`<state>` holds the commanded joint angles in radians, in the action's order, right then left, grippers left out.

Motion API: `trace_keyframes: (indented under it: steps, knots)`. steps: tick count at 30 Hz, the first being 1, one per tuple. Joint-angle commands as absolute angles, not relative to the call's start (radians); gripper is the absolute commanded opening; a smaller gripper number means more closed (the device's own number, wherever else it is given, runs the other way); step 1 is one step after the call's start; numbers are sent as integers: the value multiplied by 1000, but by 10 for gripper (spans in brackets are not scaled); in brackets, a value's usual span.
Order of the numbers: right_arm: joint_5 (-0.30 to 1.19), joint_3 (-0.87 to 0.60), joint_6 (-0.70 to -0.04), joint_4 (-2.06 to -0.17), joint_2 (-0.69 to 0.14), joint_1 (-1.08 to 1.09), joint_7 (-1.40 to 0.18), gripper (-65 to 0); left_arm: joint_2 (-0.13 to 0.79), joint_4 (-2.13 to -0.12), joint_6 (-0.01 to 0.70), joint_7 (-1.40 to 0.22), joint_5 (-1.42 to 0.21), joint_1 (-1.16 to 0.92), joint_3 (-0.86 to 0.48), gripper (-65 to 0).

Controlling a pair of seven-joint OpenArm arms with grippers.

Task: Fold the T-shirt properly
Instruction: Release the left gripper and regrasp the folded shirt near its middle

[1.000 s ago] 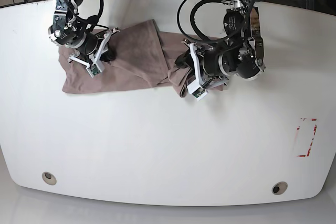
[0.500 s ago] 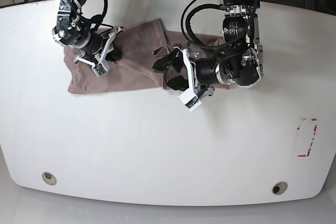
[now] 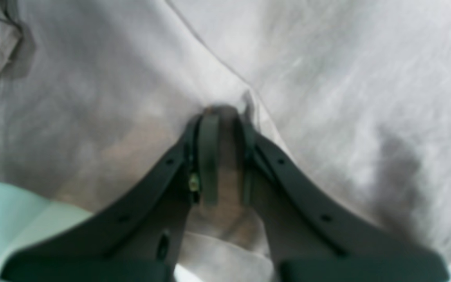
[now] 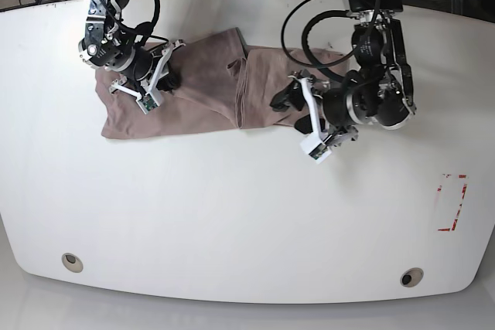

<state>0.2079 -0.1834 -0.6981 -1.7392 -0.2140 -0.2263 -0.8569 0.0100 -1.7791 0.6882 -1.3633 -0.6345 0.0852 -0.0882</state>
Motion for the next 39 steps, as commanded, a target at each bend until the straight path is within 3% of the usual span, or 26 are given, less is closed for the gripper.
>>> trace_keyframes:
  steps: [2,7,9,12,15,22,24,32,39]
  knots:
    - [209,-182,-698,-1773,-214,-226,-865,-571,35,-1778,688,-1354,-616,74,-99,-304]
    - [216,-185,-698,-1865,-211,-211,-938,-564,51,-1779,688,-1297,-575,45,-125,-542]
    - [216,-185,-698,-1902,-209,-194,-972,-563,53,-1774,688,-1280,-565,36,-125,-597]
    - [216,-194,-698,-1949,-177,-173,-1026,-561,64,-1771,688,-1256,-533,21,-127,-593]
    - [216,-255,-698,-1985,-140,-150,-1075,-512,68,-1733,693,-1225,-504,8,-127,-586]
    - [226,-492,-698,-1989,-65,-31,-1228,-120,76,-1598,694,-1219,-498,7,-130,-586]
    - [266,-542,-698,-1988,-65,-10,-1257,-63,90,-1587,694,-1219,-498,2,-133,-586]
    - [510,-792,-698,-1928,-99,67,-1396,-92,107,-1578,694,-1219,-495,-1,-136,-585]
    - [634,-920,-698,-1687,-177,82,-1396,-95,128,-1578,690,-1219,-495,-2,-136,-585]
